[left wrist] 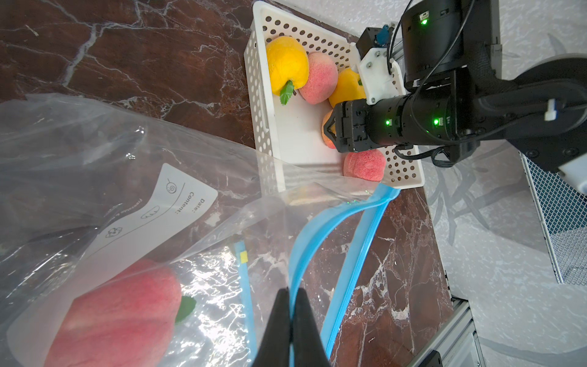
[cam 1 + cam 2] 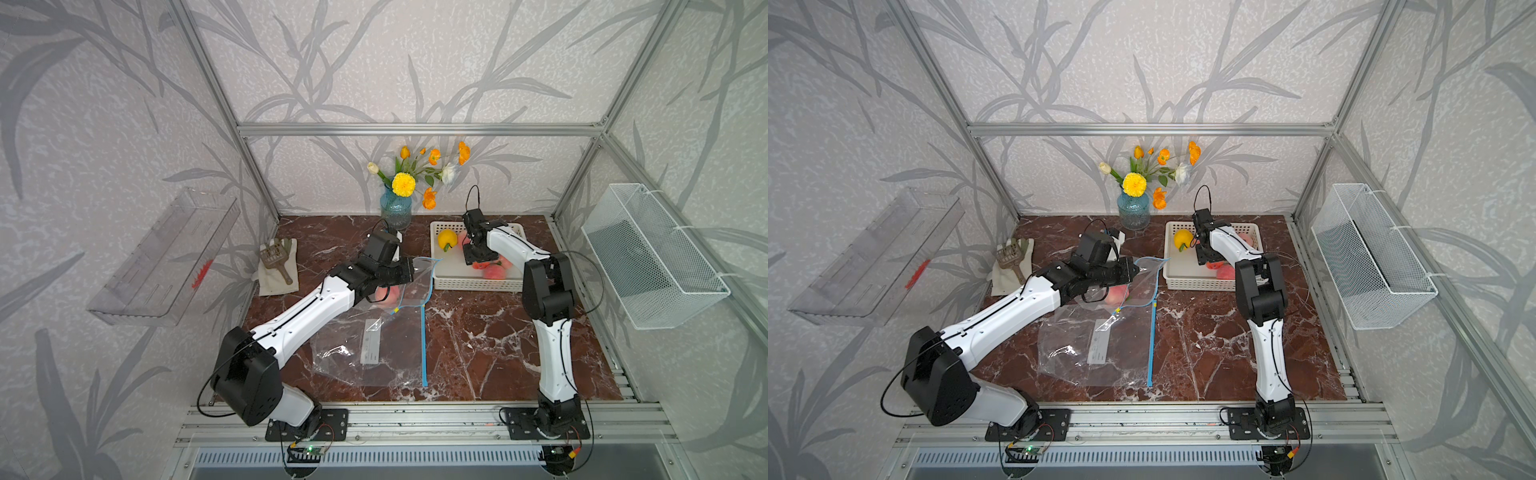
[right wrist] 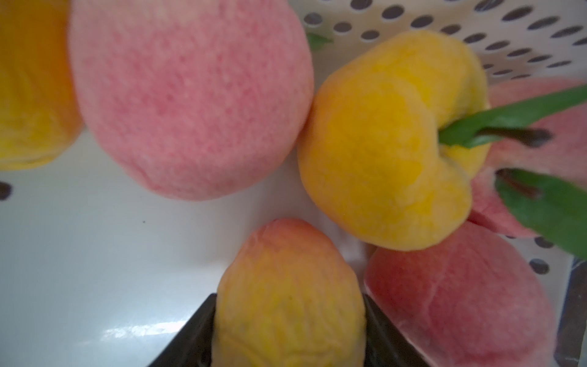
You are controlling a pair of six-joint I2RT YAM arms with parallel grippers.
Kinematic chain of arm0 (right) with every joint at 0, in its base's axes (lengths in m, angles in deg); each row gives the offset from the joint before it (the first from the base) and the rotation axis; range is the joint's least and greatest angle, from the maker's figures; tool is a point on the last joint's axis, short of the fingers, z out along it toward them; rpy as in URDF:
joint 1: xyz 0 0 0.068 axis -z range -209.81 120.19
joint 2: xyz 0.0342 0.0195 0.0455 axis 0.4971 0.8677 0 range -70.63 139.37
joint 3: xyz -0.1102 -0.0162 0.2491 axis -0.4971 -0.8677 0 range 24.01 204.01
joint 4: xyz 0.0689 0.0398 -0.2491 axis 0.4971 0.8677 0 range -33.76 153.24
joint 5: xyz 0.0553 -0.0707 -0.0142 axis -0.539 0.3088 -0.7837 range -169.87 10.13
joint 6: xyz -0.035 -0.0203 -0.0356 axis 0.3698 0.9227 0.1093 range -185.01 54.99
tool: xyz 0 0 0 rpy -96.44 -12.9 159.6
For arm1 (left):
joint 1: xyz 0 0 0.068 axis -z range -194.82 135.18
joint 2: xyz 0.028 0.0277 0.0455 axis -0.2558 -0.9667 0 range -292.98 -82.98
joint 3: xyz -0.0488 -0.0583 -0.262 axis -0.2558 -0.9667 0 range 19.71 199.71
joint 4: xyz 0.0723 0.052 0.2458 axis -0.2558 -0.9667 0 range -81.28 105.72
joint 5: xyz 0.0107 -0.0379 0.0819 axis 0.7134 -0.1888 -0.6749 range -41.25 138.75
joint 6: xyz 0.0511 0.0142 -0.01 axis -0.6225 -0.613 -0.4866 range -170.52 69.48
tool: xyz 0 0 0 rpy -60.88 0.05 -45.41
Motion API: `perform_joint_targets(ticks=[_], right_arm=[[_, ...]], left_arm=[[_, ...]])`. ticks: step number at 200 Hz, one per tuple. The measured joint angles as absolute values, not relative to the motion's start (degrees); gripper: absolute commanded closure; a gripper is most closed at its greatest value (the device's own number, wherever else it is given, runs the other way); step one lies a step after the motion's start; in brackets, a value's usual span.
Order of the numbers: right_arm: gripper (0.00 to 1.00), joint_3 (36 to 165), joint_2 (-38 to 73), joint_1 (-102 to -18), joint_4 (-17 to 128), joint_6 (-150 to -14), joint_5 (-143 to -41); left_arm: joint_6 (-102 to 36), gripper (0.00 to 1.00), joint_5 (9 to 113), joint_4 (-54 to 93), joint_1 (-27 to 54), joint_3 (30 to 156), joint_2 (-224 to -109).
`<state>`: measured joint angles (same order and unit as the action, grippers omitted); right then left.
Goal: Place the peach in a zip-top bag and seal the zipper
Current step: Pick up the peach from the basket.
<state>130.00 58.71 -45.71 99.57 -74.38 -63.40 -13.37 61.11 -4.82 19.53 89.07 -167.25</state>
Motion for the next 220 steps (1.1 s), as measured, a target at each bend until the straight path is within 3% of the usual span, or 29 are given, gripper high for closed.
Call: perform_joint_targets(ticks=[52,117,161,220], right_arm=[[0.41,119.97,48.65,-45.71,96.23,-74.42,-70.77],[0.41,105.02,20.91,-45.71,88.1,-76.24,-89.04],[0.41,94.44,8.43,-46.56,83.64,-81.83,-100.78],[0.41,86.29,-2.12,-59.59,73.65,-88.8,-103.25]], left_arm=[[-12.39,1.0,60.78,-4.8,19.53,89.07,-167.21],[-9.46,1.0,58.29,-3.02,18.19,85.25,-164.41],[-8.43,1.0,59.1,-0.38,17.19,82.45,-162.4],[-8.5,1.0,64.06,4.19,16.95,80.94,-162.09]])
